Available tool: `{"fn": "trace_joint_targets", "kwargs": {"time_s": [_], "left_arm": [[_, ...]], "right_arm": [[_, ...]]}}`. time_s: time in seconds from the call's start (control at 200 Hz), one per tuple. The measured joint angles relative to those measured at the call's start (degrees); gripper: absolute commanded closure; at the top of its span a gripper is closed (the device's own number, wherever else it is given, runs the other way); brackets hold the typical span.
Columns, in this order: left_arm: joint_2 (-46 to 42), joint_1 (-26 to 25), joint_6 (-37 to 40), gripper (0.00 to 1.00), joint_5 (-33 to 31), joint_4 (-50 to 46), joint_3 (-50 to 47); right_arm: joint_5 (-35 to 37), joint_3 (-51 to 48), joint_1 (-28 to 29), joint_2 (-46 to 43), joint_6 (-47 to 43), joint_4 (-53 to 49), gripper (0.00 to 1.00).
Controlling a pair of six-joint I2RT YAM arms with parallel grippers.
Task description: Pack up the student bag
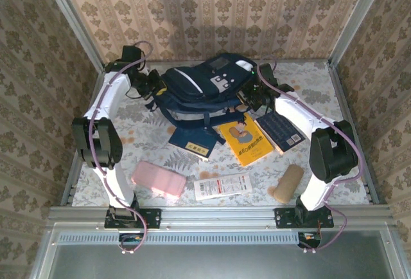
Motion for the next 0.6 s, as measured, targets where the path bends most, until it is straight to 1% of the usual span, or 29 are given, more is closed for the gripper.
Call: {"fn": "trace_joint_targets", "kwargs": {"time_s": [0.05, 0.205, 0.235, 0.285, 0.31, 0.445, 0.52, 0.545, 0.6], "left_arm": [[-0.44, -0.33, -0.7, 1.0, 0.81, 0.48, -0.22], [-2.49, -1.86, -1.33, 1.0, 1.57, 1.64, -0.22], [-2.82, -2.23, -1.29, 1.0, 1.4, 1.51, -0.13], [-3.08, -2.99, -0.98, 1.0, 0.72, 0.83, 0.42], [-3.08, -3.34, -0.68, 1.0, 0.37, 0.48, 0.72], [-3.39, -6.03, 1.73, 1.0, -2.1, -1.25, 1.77], [-3.87, -7.52, 3.67, 1.0, -4.26, -2.78, 1.77], [-4.02, -7.93, 4.35, 1.0, -4.92, -3.28, 1.77], [-4.48, -8.74, 5.73, 1.0, -6.21, -4.28, 1.77]], "right_arm": [[0.48, 0.0, 0.22, 0.0, -2.36, -0.72, 1.0], [3.3, 1.84, 1.44, 0.52, -9.55, -4.66, 0.89], [4.22, 2.58, 1.97, 0.83, -11.08, -5.62, 0.84], [5.95, 3.61, 2.89, 1.36, -13.09, -7.02, 0.7], [6.51, 4.11, 3.32, 1.62, -14.53, -7.85, 0.65], [9.64, 4.92, 5.4, 1.99, -21.92, -9.6, 0.47], [11.58, 4.85, 6.08, 1.77, -27.3, -9.73, 0.33], [12.0, 4.7, 6.23, 1.53, -29.31, -9.62, 0.3], [12.68, 3.89, 6.69, 0.26, -33.9, -9.18, 0.3]]}}
